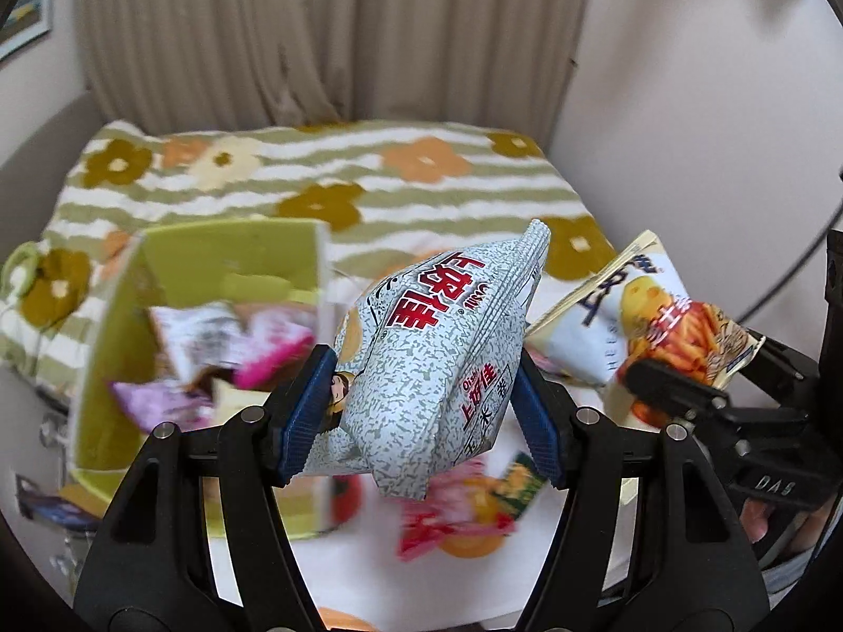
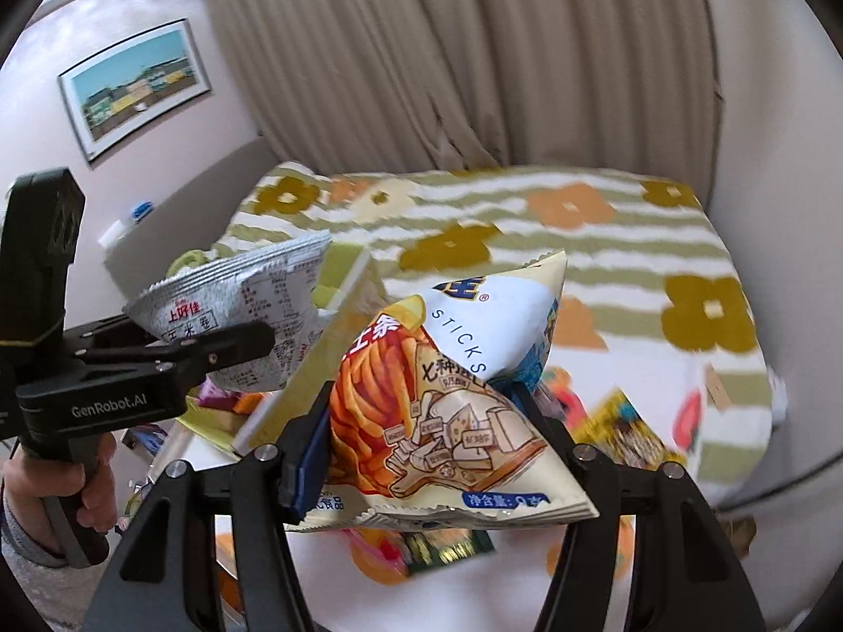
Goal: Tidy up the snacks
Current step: 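Carry both bags over the box and open both tools to drop them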
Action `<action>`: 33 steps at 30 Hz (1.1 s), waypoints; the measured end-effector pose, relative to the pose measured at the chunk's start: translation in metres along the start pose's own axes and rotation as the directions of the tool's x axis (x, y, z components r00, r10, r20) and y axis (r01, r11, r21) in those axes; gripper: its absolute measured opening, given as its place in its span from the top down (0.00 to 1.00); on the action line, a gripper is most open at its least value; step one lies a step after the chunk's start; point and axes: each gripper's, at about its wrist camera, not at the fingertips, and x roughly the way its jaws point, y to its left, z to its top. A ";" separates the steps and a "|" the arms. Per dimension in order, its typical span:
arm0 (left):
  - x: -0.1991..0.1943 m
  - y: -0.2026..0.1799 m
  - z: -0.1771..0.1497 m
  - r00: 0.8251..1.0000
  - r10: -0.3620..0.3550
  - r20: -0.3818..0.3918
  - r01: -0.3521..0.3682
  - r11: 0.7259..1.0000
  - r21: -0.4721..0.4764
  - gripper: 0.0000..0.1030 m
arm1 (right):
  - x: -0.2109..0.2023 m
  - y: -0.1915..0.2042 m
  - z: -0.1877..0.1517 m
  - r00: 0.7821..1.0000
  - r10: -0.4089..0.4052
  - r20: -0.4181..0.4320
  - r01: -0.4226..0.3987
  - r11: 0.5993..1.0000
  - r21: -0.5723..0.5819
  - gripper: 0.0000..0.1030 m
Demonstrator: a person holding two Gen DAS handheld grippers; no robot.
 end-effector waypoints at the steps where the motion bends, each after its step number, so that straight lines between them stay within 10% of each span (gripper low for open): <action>1: -0.004 0.011 0.002 1.000 0.015 0.008 -0.014 1.000 -0.010 0.39 | 0.003 0.005 0.005 1.000 0.010 0.005 -0.010 1.000 -0.006 0.44; 11: -0.010 0.134 0.017 0.995 0.100 0.001 -0.099 0.990 -0.104 0.39 | 0.069 0.091 0.052 0.995 0.104 -0.002 -0.104 0.992 -0.066 0.44; 24: 0.079 0.237 0.065 0.995 0.009 -0.098 -0.014 0.999 -0.050 0.38 | 0.175 0.145 0.094 0.998 0.017 -0.055 -0.017 1.000 -0.004 0.44; 28: 0.106 0.246 0.071 0.993 0.013 -0.121 -0.014 1.000 -0.011 0.03 | 0.192 0.145 0.095 0.997 -0.015 -0.073 0.017 0.999 0.028 0.44; 33: 0.109 0.254 0.058 0.992 0.025 -0.124 -0.024 1.000 0.009 0.01 | 0.209 0.145 0.092 0.993 -0.051 -0.110 0.056 0.998 0.043 0.44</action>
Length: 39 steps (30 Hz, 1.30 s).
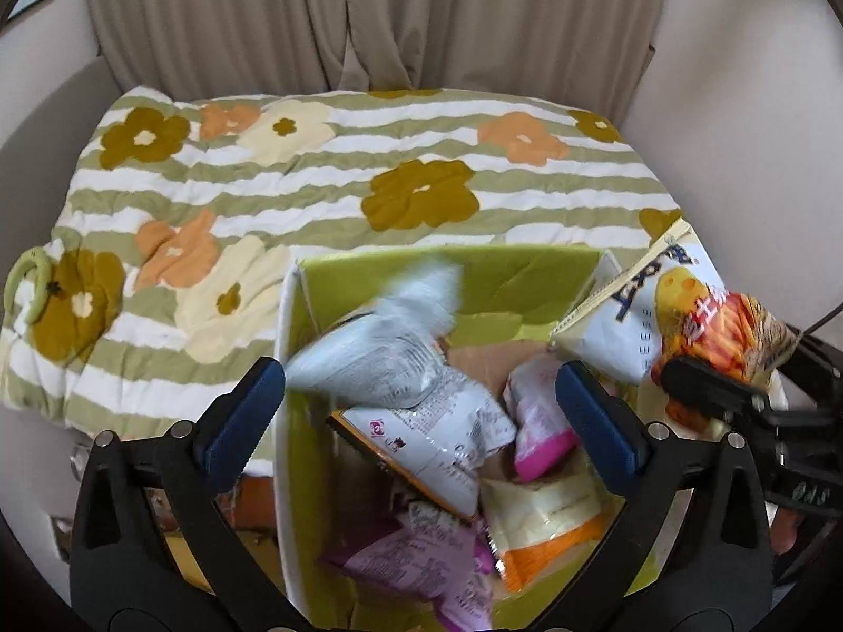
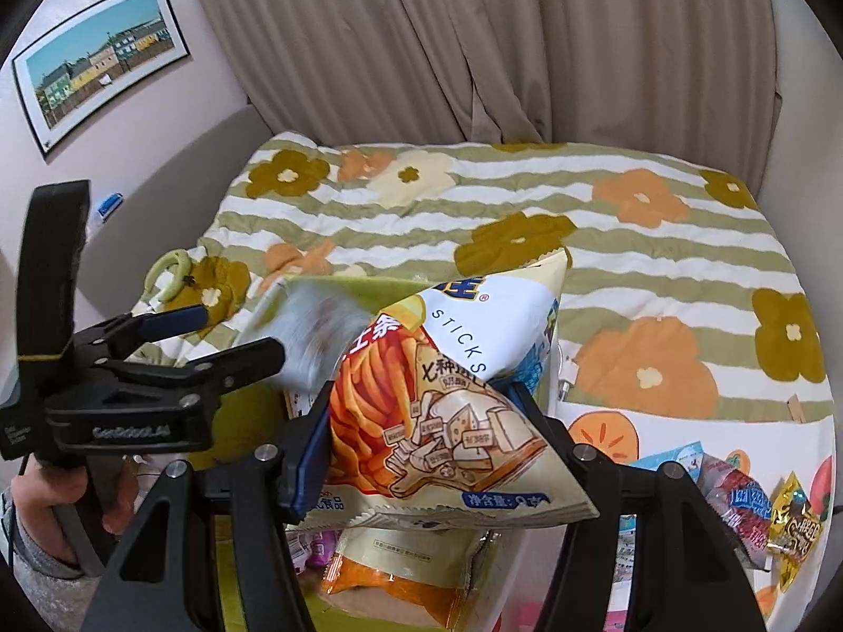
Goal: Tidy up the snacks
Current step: 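Carry both bags over the box and open both tools to drop them, then move both tools back over the remaining snacks on the sheet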
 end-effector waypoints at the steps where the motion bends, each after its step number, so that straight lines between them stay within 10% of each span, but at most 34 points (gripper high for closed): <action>1: -0.002 0.002 -0.005 1.000 0.001 -0.001 -0.001 1.000 -0.007 0.01 | 0.002 0.001 0.001 1.000 -0.003 -0.006 0.003 1.000 0.001 0.44; 13: -0.011 0.016 -0.037 0.999 0.030 -0.028 -0.033 0.995 -0.093 0.01 | 0.032 0.001 0.018 0.997 0.064 -0.049 -0.063 0.998 0.019 0.41; 17: -0.015 0.023 -0.047 0.999 0.045 -0.030 -0.048 0.992 -0.118 0.01 | 0.048 0.002 0.019 0.994 0.091 -0.057 -0.089 0.995 0.038 0.08; 39: -0.090 0.010 -0.059 0.996 0.065 0.069 -0.056 0.992 -0.114 0.01 | -0.031 0.017 -0.003 0.998 0.060 0.033 -0.062 0.997 0.036 0.08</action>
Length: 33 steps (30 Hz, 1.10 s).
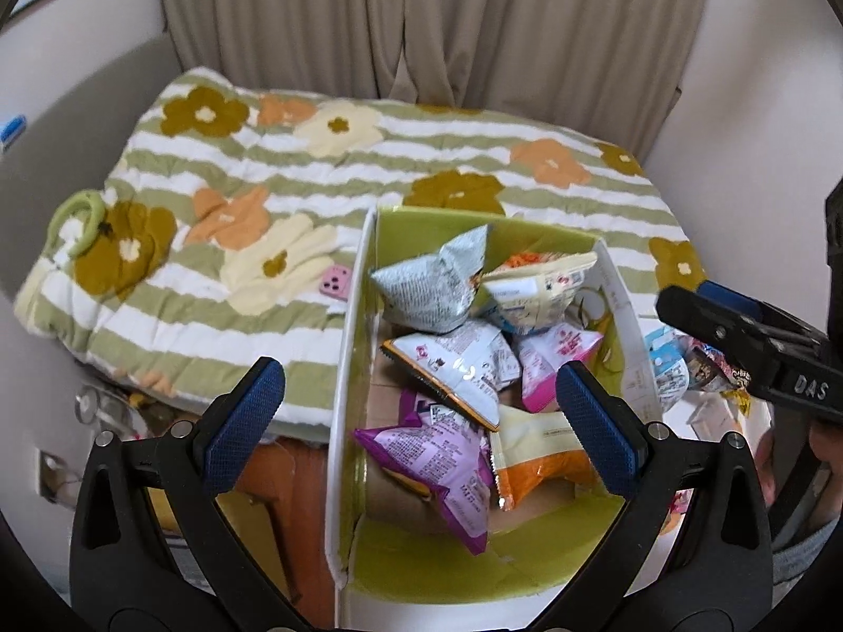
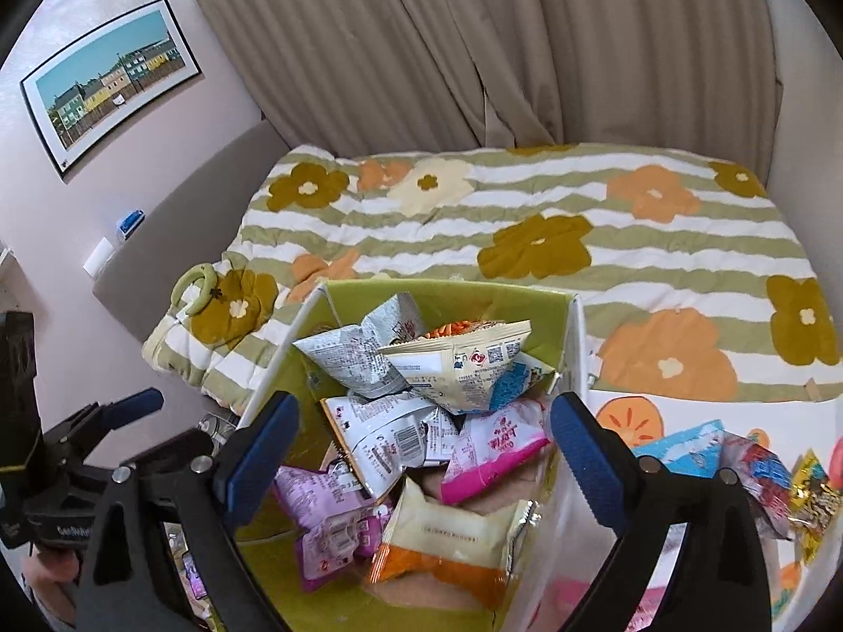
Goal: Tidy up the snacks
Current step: 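Move both tools back over the remaining snacks on the sheet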
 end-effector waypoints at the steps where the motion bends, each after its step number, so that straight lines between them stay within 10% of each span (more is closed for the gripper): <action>1: -0.003 -0.002 0.001 1.000 0.002 0.004 -0.002 1.000 0.006 0.01 | -0.007 0.002 -0.001 1.000 -0.009 0.008 0.009 1.000 -0.002 0.08; 19: -0.044 -0.131 -0.043 0.996 -0.070 0.060 0.066 0.996 0.066 0.01 | -0.149 -0.080 -0.065 0.966 -0.224 0.128 0.223 0.975 0.020 0.08; 33: -0.030 -0.272 -0.128 1.000 -0.031 0.000 0.031 0.999 -0.029 0.01 | -0.203 -0.195 -0.121 0.981 -0.175 0.085 0.181 0.981 -0.068 0.08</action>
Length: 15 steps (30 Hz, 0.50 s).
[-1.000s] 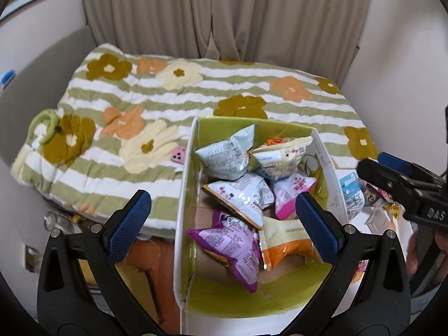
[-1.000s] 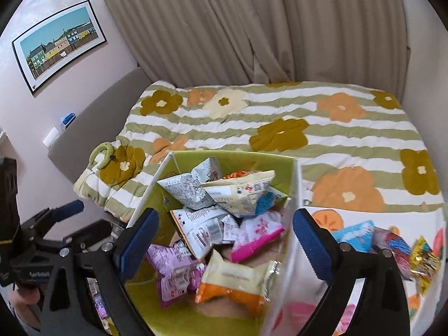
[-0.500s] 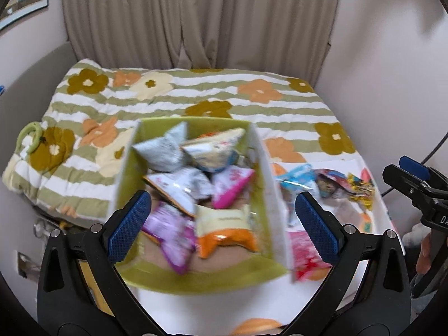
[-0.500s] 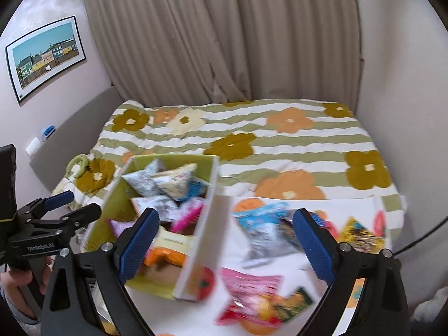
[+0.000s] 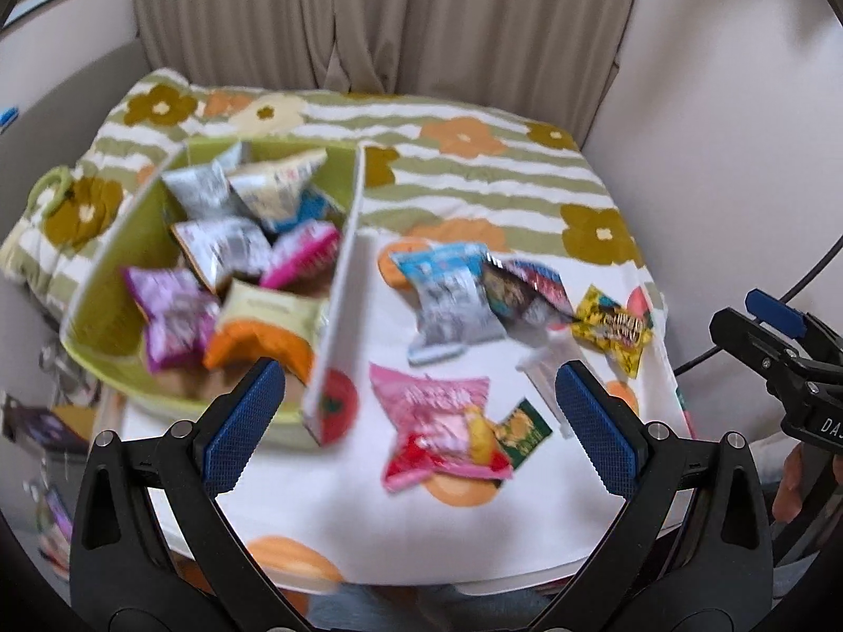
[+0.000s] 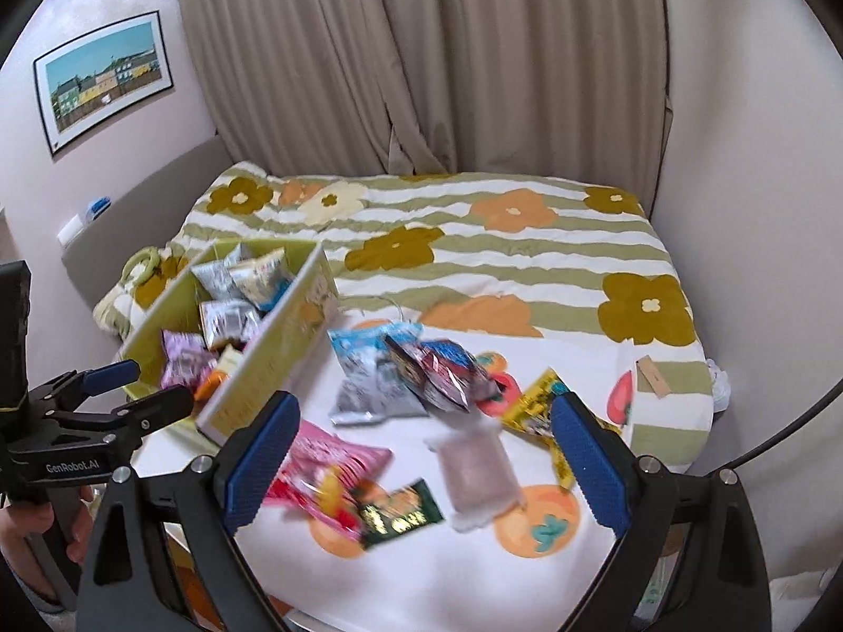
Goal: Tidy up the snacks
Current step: 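Move both tools back over the remaining snacks on the sheet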
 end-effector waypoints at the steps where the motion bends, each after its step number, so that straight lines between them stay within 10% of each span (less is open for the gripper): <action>1: 0.006 -0.005 -0.007 1.000 0.005 -0.009 -0.005 1.000 -0.009 0.01 | 0.002 -0.006 -0.004 1.000 0.005 -0.005 -0.005 1.000 -0.008 0.08; 15: 0.120 -0.029 -0.065 0.988 0.107 -0.115 -0.106 0.994 0.012 0.01 | 0.096 -0.046 -0.071 0.985 0.046 -0.165 -0.057 0.996 -0.062 0.08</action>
